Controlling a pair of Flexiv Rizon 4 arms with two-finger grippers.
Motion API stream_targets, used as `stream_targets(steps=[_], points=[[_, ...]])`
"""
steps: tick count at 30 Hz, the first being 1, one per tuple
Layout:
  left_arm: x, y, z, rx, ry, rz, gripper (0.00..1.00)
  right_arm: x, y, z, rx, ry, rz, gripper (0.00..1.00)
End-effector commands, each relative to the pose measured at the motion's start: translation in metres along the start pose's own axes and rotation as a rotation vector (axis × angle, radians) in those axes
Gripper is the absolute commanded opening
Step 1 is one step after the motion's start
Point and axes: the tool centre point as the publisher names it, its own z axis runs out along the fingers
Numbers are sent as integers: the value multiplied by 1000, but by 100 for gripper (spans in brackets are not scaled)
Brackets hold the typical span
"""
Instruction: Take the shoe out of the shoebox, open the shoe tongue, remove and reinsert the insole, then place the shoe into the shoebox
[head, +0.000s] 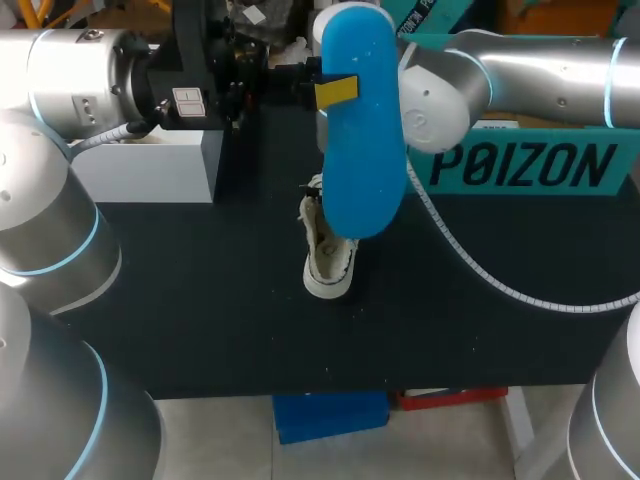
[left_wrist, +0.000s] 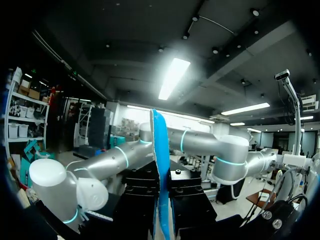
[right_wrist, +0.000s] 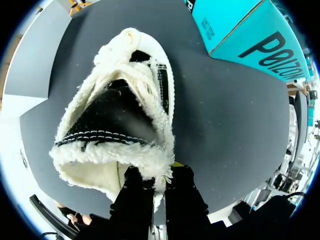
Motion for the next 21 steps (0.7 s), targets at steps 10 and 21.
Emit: stream_targets(steps=[10,21], points=[[1,0,1,-1,-3,0,0,-11,-8,-39,57,261,46,100],[1,0,1,-1,-3,0,0,-15,-11,-93,91,725,-70,100]])
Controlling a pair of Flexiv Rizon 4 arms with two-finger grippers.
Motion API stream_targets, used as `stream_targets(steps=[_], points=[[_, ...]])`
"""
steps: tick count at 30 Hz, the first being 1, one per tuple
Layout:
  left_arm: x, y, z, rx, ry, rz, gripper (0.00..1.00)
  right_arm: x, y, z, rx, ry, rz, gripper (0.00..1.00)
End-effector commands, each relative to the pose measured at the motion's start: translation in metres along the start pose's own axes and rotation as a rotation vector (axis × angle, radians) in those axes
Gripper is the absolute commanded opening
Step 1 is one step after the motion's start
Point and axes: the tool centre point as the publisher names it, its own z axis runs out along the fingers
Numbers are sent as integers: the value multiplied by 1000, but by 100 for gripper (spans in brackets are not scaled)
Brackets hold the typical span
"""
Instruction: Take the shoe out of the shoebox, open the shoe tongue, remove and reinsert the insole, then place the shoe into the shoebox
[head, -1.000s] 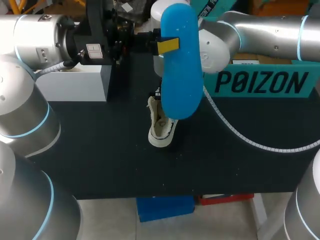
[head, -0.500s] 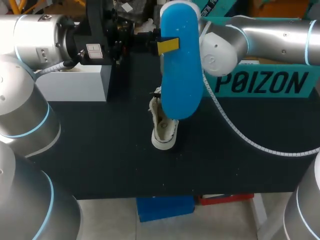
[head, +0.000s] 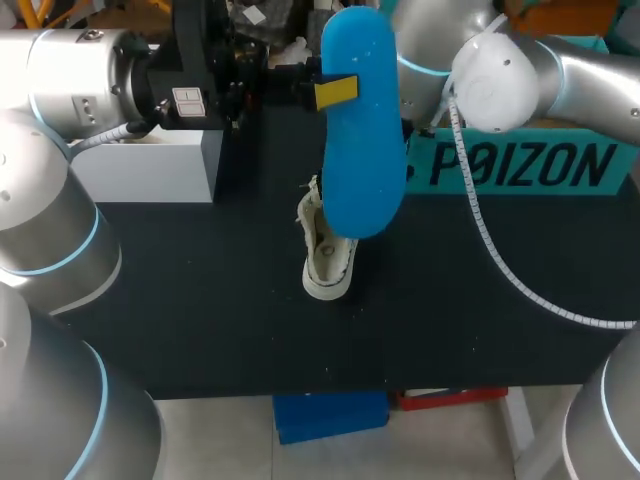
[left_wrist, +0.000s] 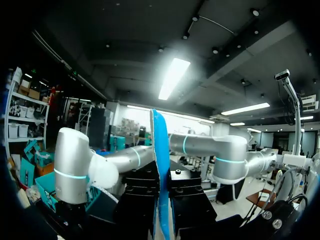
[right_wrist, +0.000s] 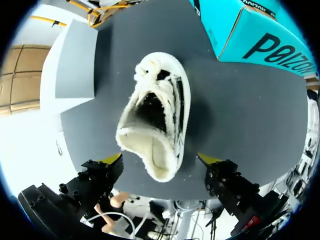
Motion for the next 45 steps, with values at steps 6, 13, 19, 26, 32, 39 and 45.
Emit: stream_targets(steps=[6,13,19,26,32,39,45], points=[[1,0,1,-1,-3,0,0,-18,-7,-14,14,368,-82,100],[1,0,1,-1,-3,0,0,-18,-7,-14,14,368,-82,100],[1,0,1,-1,-3,0,0,-24,-10,-32,-62,536,-97,100],[1,0,1,-1,-3,0,0,-21,-6,-46,-123,666,-128,100],[1,0,1,-1,-3,0,0,-18,-6,-50,-57,847,-118,100],[1,0,1,-1,-3,0,0,-17,-7,-64,-52,995,-124,100],[1,0,1,-1,-3,0,0,-19,-8,-75,-89,1045,-126,100]])
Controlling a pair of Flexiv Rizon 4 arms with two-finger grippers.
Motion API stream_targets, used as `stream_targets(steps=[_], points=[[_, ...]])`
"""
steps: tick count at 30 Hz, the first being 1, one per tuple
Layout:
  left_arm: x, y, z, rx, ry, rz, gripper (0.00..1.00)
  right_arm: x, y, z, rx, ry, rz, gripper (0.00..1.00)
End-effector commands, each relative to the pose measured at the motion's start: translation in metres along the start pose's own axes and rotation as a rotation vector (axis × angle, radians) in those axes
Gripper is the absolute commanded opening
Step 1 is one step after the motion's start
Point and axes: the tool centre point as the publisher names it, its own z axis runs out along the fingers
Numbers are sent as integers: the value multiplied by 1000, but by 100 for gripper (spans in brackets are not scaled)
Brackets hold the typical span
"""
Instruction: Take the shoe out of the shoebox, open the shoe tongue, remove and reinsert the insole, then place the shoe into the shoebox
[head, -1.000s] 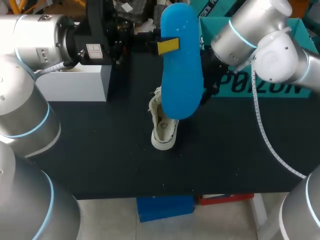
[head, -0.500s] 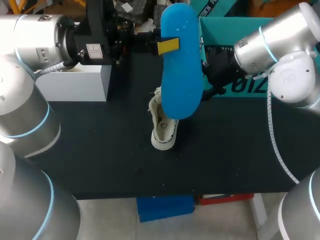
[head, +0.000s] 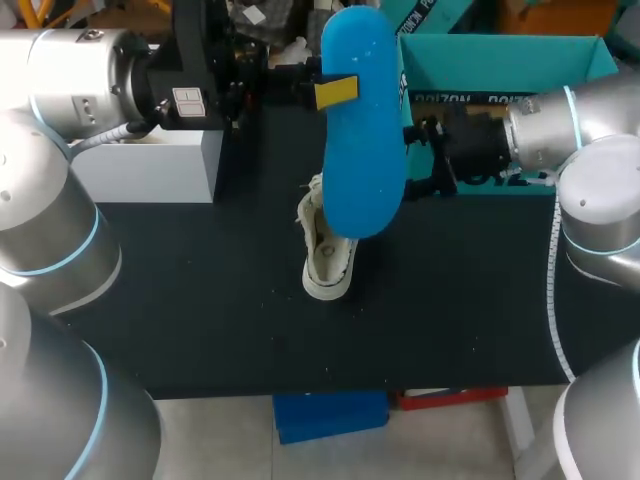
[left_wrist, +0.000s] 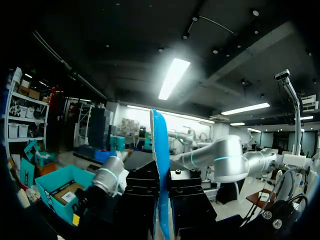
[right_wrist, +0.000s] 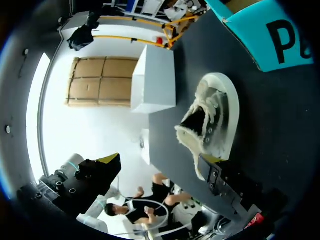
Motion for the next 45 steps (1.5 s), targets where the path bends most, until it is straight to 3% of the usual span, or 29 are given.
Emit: stream_targets(steps=[1,9,15,27,32,35,41,45], points=[[1,0,1,-1,-3,0,0,0,-7,-6,-29,172,-6,100],[1,0,1,-1,-3,0,0,5,-10,-10,-44,214,-12,100],[1,0,1,-1,-3,0,0,8,-11,-8,-46,306,-17,100],[1,0,1,-1,-3,0,0,8,-11,-8,-46,306,-17,100],[-14,28,9,16,7,209,0,8,-11,-8,-46,306,-17,100],[-20,50,11,-18,18,300,0,8,-11,-8,-46,306,-17,100],[-35,96,12,-163,19,529,0,8,-11,-8,-46,306,-17,100],[-44,113,11,-239,3,670,0,8,-11,-8,-46,306,-17,100]])
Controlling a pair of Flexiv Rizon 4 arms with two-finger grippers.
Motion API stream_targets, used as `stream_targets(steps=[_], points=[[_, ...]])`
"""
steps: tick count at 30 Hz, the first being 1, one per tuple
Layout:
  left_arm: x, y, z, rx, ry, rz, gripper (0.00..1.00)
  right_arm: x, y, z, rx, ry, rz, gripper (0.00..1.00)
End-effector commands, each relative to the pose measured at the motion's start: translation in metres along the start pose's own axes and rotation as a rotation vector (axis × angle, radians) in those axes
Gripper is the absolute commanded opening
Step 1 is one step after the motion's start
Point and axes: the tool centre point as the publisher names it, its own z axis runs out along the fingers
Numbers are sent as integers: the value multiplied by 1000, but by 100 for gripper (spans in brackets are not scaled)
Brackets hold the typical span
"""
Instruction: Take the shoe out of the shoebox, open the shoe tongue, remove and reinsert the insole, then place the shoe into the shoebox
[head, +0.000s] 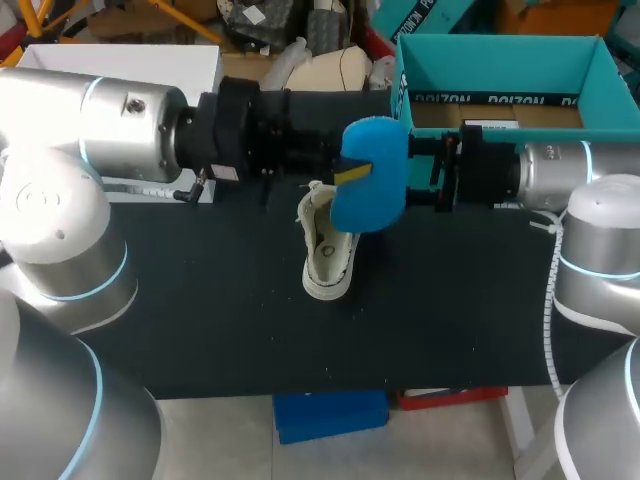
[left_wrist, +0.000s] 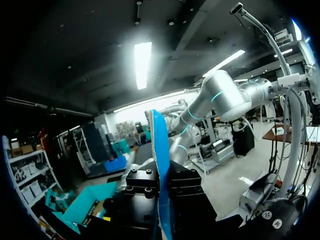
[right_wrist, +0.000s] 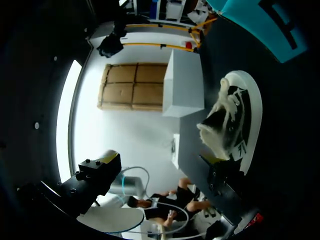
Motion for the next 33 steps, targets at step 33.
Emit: stream_targets(steps=[33], points=[[24,76,-1,-26,-37,561,0,-1,-1,1,-3,0,0,100]])
